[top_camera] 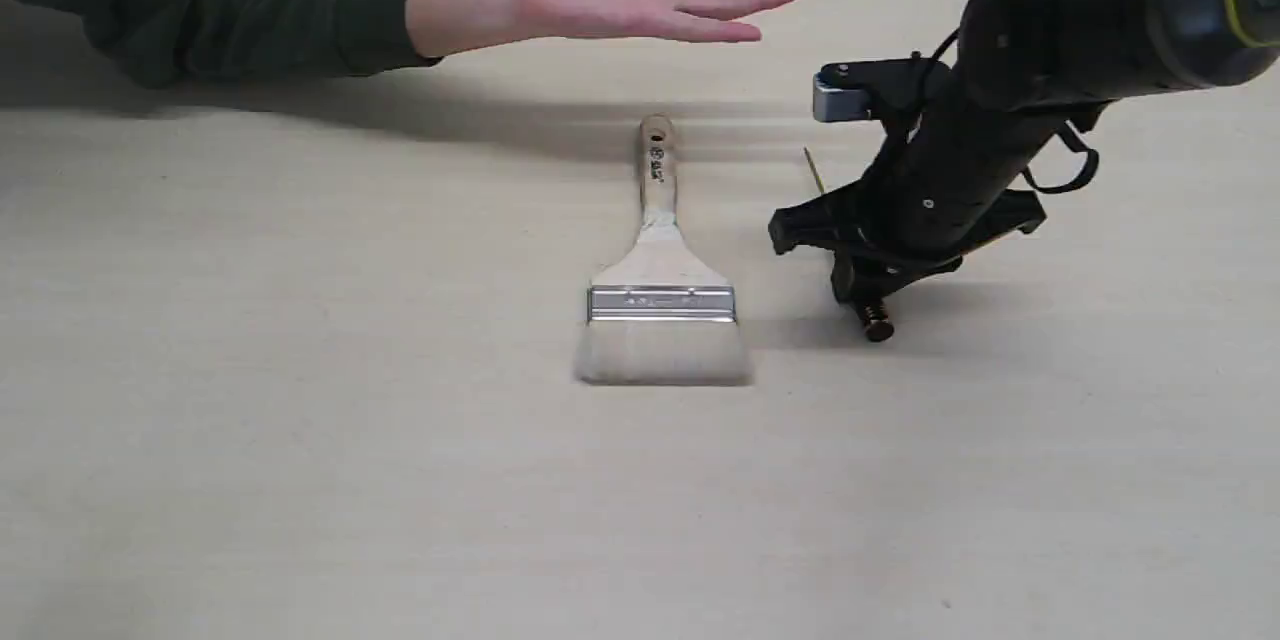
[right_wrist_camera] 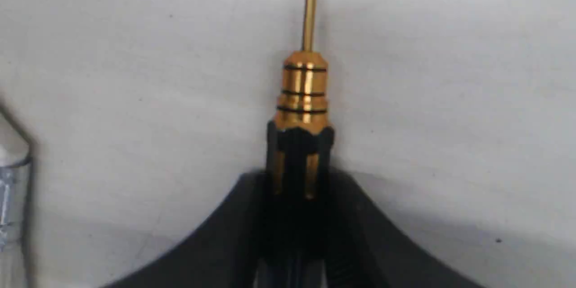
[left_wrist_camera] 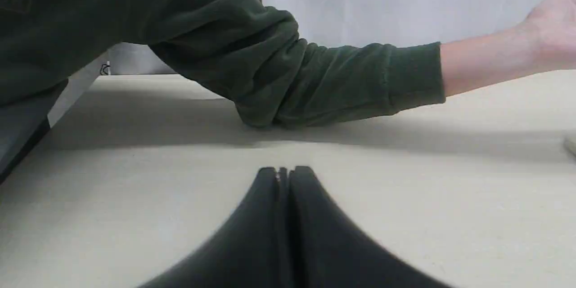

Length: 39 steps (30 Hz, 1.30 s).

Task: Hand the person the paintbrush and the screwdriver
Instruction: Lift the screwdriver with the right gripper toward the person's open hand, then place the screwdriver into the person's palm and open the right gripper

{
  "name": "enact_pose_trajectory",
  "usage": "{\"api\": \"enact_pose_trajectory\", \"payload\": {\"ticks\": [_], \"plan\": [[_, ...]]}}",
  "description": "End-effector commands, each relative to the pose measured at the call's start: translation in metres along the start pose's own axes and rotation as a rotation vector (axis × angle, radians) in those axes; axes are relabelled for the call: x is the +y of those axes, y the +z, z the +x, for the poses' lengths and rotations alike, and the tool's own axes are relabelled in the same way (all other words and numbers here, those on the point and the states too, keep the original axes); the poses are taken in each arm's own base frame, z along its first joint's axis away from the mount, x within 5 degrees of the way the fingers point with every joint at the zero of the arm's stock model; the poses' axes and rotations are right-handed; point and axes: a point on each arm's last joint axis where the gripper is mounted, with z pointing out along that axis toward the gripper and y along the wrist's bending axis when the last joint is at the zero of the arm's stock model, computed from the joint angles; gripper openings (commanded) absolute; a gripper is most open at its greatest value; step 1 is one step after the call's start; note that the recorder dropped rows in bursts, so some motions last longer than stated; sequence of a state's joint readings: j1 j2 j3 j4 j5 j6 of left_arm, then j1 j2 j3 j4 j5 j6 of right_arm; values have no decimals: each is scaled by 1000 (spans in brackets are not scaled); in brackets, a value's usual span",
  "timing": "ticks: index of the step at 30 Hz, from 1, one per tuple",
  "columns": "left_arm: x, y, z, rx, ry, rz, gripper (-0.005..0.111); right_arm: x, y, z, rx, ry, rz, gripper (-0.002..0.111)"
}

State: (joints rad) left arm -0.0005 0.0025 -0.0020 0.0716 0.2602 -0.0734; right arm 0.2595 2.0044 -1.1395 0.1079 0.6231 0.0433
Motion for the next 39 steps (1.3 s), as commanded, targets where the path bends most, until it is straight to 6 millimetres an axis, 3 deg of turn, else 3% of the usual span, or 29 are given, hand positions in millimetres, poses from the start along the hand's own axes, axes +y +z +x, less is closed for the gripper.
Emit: {"api": "enact_pose_trajectory", "payload": {"ticks": [1,9,19,26,34,39], "plan": [[0,0,0,-11,-5,6,0,-2,-5,1,-14,-22,17,4],[0,0,0,-11,-5,6,0,-3,-45,-1,-111,-18,38,4],[0,0,0,-11,-5,6,0,-15,-92,10,-112,-32,192,4],[0,0,-1,-13,-3,6,0,-9,-133,13,-258,-17,140,4],[0,0,0,-11,-3,6,0,5,-147,3,-347,-33,-4,4],[0,0,0,-11,-3,6,0,13,-169,-11,-413,-53,-64,4]]}}
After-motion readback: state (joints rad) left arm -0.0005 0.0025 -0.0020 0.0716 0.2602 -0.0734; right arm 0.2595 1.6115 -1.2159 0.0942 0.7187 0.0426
